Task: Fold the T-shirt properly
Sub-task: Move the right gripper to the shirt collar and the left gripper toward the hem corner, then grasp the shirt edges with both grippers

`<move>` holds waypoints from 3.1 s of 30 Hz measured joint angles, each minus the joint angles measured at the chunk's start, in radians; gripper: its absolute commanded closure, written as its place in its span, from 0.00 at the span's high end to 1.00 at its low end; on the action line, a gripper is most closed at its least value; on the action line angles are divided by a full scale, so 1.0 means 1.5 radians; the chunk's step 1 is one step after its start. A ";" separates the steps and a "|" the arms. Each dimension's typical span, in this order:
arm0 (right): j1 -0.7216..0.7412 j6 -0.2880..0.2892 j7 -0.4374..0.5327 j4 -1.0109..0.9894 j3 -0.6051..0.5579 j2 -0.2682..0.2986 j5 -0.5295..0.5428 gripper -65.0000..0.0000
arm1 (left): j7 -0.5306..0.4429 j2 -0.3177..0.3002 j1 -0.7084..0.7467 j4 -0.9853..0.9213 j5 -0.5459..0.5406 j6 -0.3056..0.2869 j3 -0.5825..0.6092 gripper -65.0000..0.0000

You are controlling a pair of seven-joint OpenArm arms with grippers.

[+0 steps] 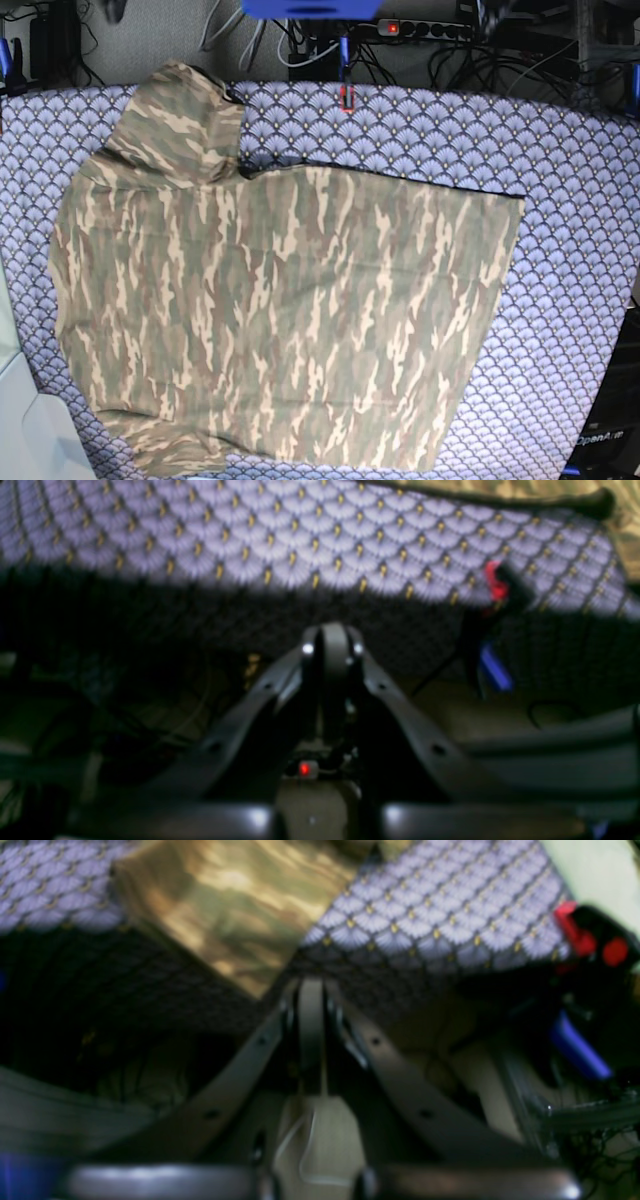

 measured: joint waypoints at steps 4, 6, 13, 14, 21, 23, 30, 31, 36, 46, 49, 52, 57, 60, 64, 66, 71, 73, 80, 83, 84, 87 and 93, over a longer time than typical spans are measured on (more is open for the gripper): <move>0.003 0.010 -0.162 0.125 -0.004 0.051 0.063 0.00 | 0.111 0.002 -0.027 0.079 0.002 0.000 -0.022 0.01; 0.012 0.004 -0.226 0.173 0.000 0.080 0.109 0.00 | 0.161 0.001 -0.056 0.105 0.001 -0.002 -0.035 0.01; 0.134 0.004 -0.445 0.190 0.000 0.156 0.305 0.02 | 0.280 0.002 -0.132 0.117 -0.001 -0.009 -0.046 0.24; 0.151 0.004 -0.477 0.187 -0.001 0.162 0.328 0.06 | 0.284 0.002 -0.141 0.117 -0.001 -0.007 -0.050 0.28; 0.222 0.027 -0.552 0.187 -0.003 0.188 0.441 0.38 | 0.288 0.002 -0.156 0.127 -0.001 -0.007 -0.052 0.34; 0.234 0.072 -0.548 0.187 -0.001 0.191 0.462 0.40 | 0.286 0.002 -0.159 0.134 -0.001 -0.007 -0.052 0.34; 0.264 0.089 -0.548 0.141 -0.002 0.189 0.546 0.40 | 0.308 0.003 -0.197 0.137 -0.001 -0.007 -0.100 0.35; 0.275 0.088 -0.550 0.119 -0.002 0.189 0.555 0.40 | 0.336 0.002 -0.206 0.138 -0.001 -0.008 -0.107 0.35; 0.300 0.087 -0.550 0.045 -0.003 0.200 0.596 0.40 | 0.426 -0.001 -0.257 0.138 -0.082 -0.023 -0.159 0.35; 0.316 0.087 -0.543 -0.032 -0.005 0.218 0.620 0.40 | 0.674 0.008 -0.394 0.134 -0.130 -0.159 -0.288 0.35; 0.315 0.087 -0.544 -0.038 -0.005 0.212 0.620 0.40 | 0.695 0.025 -0.413 0.133 -0.126 -0.193 -0.318 0.35; 0.314 0.093 -0.539 -0.050 -0.007 0.209 0.623 0.40 | 0.703 0.026 -0.424 0.132 -0.126 -0.204 -0.325 0.35; 0.316 0.120 -0.510 -0.054 -0.065 0.212 0.626 0.40 | 0.702 0.026 -0.425 0.131 -0.125 -0.203 -0.324 0.35; 0.316 0.133 -0.507 -0.053 -0.092 0.205 0.630 0.40 | 0.702 0.027 -0.425 0.131 -0.126 -0.203 -0.324 0.35; 0.312 0.149 -0.508 -0.053 -0.097 0.196 0.632 0.40 | 0.702 0.027 -0.423 0.131 -0.126 -0.203 -0.324 0.35; 0.311 0.154 -0.510 -0.053 -0.096 0.196 0.632 0.39 | 0.702 0.027 -0.423 0.131 -0.126 -0.203 -0.324 0.35; 0.311 0.154 -0.519 -0.054 -0.095 0.197 0.632 0.21 | 0.702 0.027 -0.424 0.131 -0.126 -0.201 -0.324 0.35; 0.311 0.153 -0.527 -0.057 -0.095 0.196 0.632 0.07 | 0.702 0.027 -0.426 0.131 -0.126 -0.201 -0.324 0.35; 0.311 0.149 -0.535 -0.058 -0.095 0.196 0.629 0.00 | 0.700 0.027 -0.462 0.117 -0.127 -0.199 -0.324 0.36; 0.311 0.149 -0.535 -0.058 -0.095 0.196 0.629 0.00 | 0.702 0.027 -0.491 0.079 -0.126 -0.199 -0.324 0.49; 0.311 0.149 -0.535 -0.058 -0.095 0.196 0.629 0.00 | 0.702 0.027 -0.500 0.062 -0.125 -0.199 -0.324 0.55; 0.311 0.149 -0.535 -0.058 -0.095 0.196 0.629 0.00 | 0.705 0.028 -0.529 0.009 -0.121 -0.200 -0.325 0.67; 0.311 0.149 -0.535 -0.058 -0.097 0.196 0.629 0.00 | 0.707 0.028 -0.598 -0.093 -0.123 -0.200 -0.325 0.68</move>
